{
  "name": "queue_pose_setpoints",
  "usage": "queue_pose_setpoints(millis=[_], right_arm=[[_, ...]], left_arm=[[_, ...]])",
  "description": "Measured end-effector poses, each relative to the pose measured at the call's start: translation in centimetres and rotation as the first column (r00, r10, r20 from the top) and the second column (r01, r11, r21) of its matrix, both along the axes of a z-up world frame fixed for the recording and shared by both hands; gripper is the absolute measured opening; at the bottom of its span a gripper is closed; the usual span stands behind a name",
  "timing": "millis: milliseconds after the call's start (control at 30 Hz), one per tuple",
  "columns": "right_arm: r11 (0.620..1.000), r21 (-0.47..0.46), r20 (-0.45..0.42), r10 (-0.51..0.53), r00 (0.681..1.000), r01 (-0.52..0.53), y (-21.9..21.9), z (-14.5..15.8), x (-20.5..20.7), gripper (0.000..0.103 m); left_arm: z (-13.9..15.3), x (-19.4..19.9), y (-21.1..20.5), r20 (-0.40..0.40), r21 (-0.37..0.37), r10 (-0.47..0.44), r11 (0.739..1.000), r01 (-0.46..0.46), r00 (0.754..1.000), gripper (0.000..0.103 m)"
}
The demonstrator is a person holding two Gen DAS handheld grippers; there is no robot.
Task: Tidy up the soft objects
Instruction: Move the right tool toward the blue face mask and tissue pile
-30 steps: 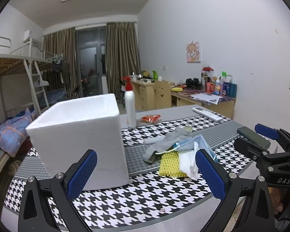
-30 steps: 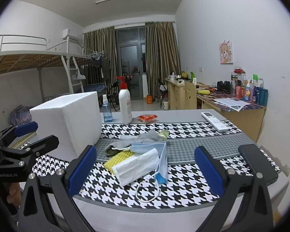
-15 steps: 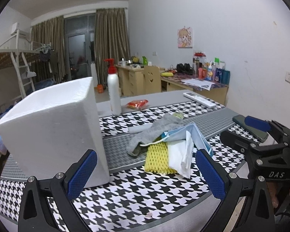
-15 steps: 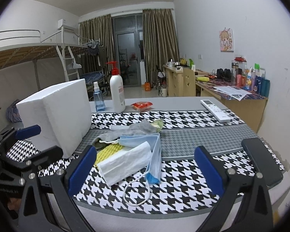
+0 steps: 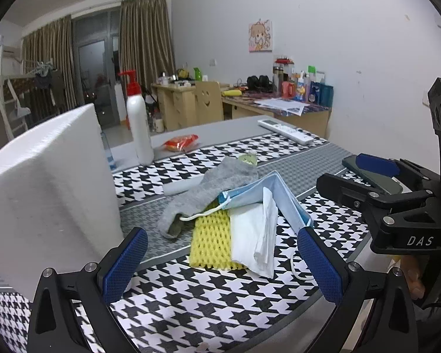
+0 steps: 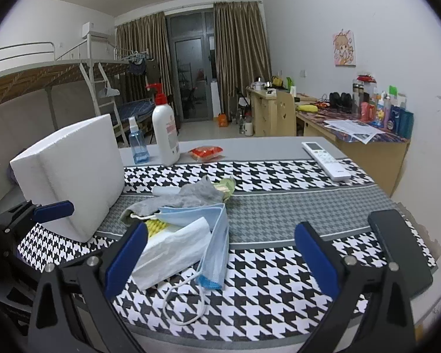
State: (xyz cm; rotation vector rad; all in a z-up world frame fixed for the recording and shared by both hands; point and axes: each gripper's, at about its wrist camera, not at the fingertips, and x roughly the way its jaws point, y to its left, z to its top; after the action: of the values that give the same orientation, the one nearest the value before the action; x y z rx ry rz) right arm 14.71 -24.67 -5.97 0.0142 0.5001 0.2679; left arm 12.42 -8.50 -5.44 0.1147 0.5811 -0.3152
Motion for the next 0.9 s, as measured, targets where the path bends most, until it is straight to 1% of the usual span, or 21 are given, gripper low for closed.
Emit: queue_pose_setpoints(millis=[67, 167, 200, 333, 400, 500, 633, 700, 833, 900], right_arm=[[1.000, -0.001, -0.015, 0.007, 1.000, -0.007, -0.2, -0.4, 0.6, 0.099], [1.000, 0.001, -0.040, 0.010, 0.999, -0.010, -0.6, -1.0, 1.4, 0.093], [1.000, 0.001, -0.047, 0.010, 0.999, -0.010, -0.7, -1.1, 1.6, 0.091], [1.000, 0.019, -0.074, 0.015, 0.997, -0.014, -1.1, -1.6, 2.4, 0.091], [1.000, 0.022, -0.078, 0.018, 0.997, -0.017, -1.1, -1.8, 2.6, 0.091], [1.000, 0.021, -0.082, 0.023, 0.996, -0.022, -1.2, -1.9, 3.0, 0.091], [0.999, 0.020, -0.091, 0.033, 0.995, -0.032, -1.1, -2.0, 3.3, 0.091], [0.999, 0.019, -0.096, 0.034, 0.995, -0.033, -1.0, -2.0, 3.4, 0.091], [0.999, 0.018, -0.104, 0.037, 0.994, -0.035, -0.9, -2.1, 3.7, 0.091], [0.999, 0.015, -0.111, 0.043, 0.993, -0.041, -0.8, -2.1, 3.9, 0.087]], left_arm=[[-0.4, 0.5, -0.3, -0.018, 0.003, -0.003, 1.000, 0.003, 1.000, 0.101], [-0.9, 1.2, -0.7, -0.047, 0.002, -0.021, 1.000, 0.021, 0.999, 0.097], [-1.1, 1.4, -0.9, -0.056, 0.000, -0.031, 1.000, 0.031, 0.998, 0.093], [-1.7, 2.1, -1.9, -0.087, 0.011, -0.058, 0.998, 0.059, 0.994, 0.082], [-2.0, 2.5, -2.2, -0.104, 0.013, -0.067, 0.998, 0.069, 0.992, 0.074], [-2.6, 3.1, -2.4, -0.132, 0.017, -0.066, 0.997, 0.069, 0.989, 0.065], [-3.1, 3.7, -2.3, -0.155, 0.022, -0.048, 0.998, 0.052, 0.987, 0.062], [-3.3, 3.9, -2.5, -0.165, 0.020, -0.059, 0.998, 0.064, 0.984, 0.056], [-3.4, 3.8, -3.0, -0.175, 0.025, -0.084, 0.996, 0.090, 0.981, 0.052], [-3.6, 3.9, -3.3, -0.183, 0.028, -0.089, 0.995, 0.096, 0.979, 0.047]])
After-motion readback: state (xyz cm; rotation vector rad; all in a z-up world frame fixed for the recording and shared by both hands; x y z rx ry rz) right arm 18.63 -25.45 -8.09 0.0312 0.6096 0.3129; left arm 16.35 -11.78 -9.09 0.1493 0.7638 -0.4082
